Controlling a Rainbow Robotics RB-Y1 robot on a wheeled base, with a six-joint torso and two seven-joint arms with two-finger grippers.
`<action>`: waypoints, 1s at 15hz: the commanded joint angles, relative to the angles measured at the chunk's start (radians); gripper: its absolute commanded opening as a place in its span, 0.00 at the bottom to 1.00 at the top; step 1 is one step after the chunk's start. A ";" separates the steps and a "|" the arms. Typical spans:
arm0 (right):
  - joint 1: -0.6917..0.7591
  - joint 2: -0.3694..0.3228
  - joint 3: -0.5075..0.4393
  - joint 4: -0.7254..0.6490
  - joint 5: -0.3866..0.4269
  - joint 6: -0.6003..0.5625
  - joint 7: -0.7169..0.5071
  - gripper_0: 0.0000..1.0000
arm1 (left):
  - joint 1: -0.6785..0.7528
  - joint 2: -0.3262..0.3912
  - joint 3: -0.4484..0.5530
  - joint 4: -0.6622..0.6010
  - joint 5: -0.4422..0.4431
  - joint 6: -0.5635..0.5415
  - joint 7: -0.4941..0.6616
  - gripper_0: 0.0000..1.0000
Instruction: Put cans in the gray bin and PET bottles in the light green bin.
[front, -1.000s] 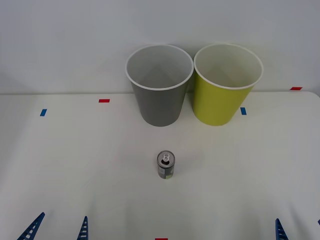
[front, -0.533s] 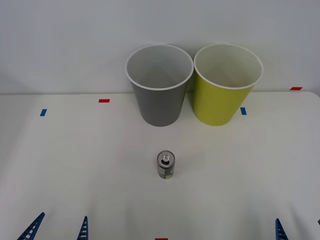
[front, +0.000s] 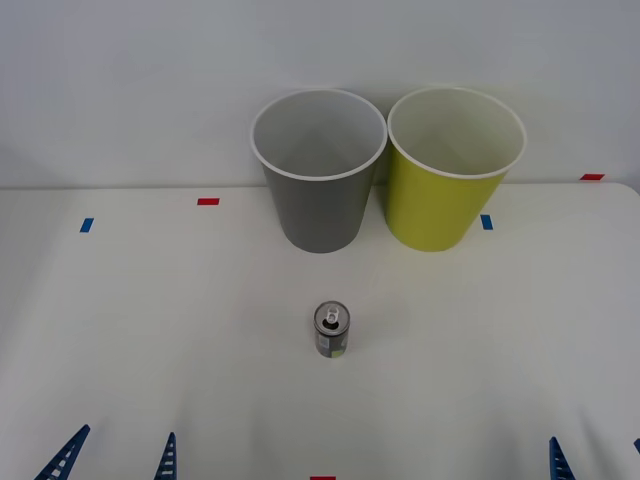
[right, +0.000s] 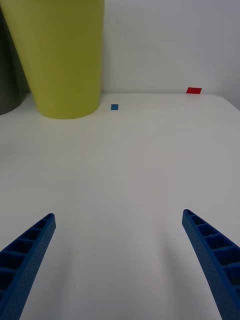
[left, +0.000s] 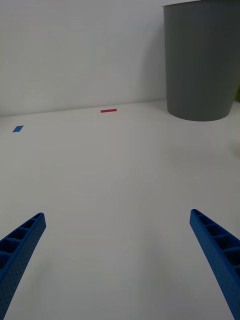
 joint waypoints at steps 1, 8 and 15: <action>-0.023 0.022 0.033 0.024 0.005 -0.051 -0.001 1.00 | 0.000 0.000 0.000 0.000 0.000 0.000 0.000 1.00; -0.095 -0.089 0.157 0.117 -0.006 -0.218 0.018 1.00 | 0.000 0.000 0.000 0.000 0.000 0.000 0.000 1.00; -0.341 -0.213 0.332 0.214 -0.020 -0.310 0.059 1.00 | 0.000 0.000 0.000 0.000 0.000 0.000 0.000 1.00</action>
